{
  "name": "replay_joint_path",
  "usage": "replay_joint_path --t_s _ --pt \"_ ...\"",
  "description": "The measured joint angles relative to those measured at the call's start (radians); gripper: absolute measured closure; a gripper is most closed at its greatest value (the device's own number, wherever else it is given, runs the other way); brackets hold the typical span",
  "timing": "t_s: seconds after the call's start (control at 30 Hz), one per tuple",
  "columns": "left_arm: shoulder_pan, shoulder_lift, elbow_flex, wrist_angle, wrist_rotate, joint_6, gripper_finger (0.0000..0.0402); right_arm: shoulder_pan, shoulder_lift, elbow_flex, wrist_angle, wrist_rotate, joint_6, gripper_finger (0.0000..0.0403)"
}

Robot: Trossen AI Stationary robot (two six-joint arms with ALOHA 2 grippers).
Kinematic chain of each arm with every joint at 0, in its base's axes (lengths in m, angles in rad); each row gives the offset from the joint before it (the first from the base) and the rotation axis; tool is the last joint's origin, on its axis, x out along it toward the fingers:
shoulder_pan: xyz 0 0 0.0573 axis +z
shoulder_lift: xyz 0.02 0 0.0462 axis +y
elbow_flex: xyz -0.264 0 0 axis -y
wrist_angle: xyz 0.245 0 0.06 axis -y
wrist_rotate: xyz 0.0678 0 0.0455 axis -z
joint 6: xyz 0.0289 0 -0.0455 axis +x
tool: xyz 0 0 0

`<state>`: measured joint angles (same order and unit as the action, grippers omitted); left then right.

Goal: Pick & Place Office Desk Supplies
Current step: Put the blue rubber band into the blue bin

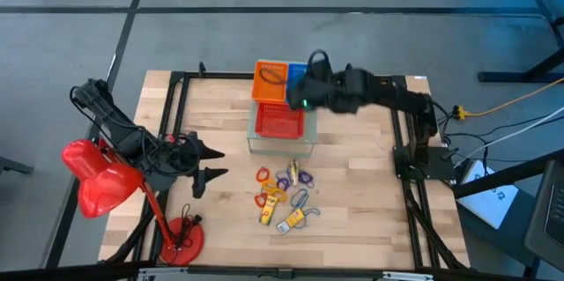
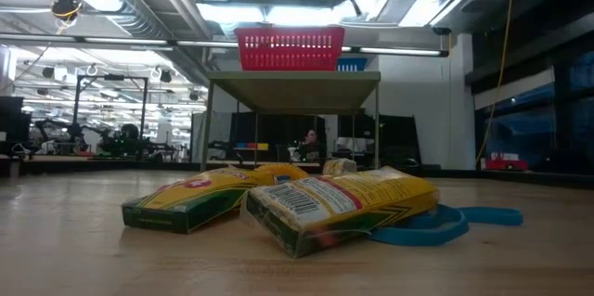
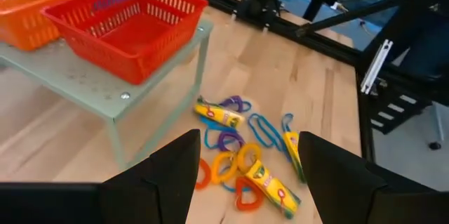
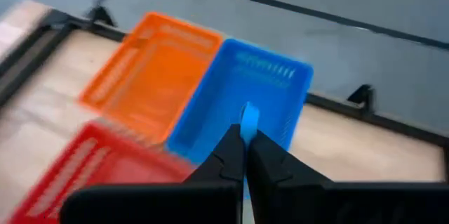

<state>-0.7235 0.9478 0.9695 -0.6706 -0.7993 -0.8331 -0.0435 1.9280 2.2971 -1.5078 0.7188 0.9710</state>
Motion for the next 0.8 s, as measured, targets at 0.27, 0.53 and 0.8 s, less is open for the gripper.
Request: replay_joint_path --t_s 0.27,0.53,0.8 --pt "0.059 0.0 0.0 -0.013 -0.048 0.051 0.0162 -0.202 0.01 -0.014 0.078 -0.137 -0.179 0.0403" --pt "0.13 0.0 0.0 0.0 -0.046 0.104 0.0162 -0.283 0.039 -0.135 0.208 -0.274 -0.283 0.0403" --pt "0.159 0.0 0.0 0.011 -0.038 0.108 0.0162 -0.314 0.042 -0.249 0.295 -0.303 -0.363 0.0403"
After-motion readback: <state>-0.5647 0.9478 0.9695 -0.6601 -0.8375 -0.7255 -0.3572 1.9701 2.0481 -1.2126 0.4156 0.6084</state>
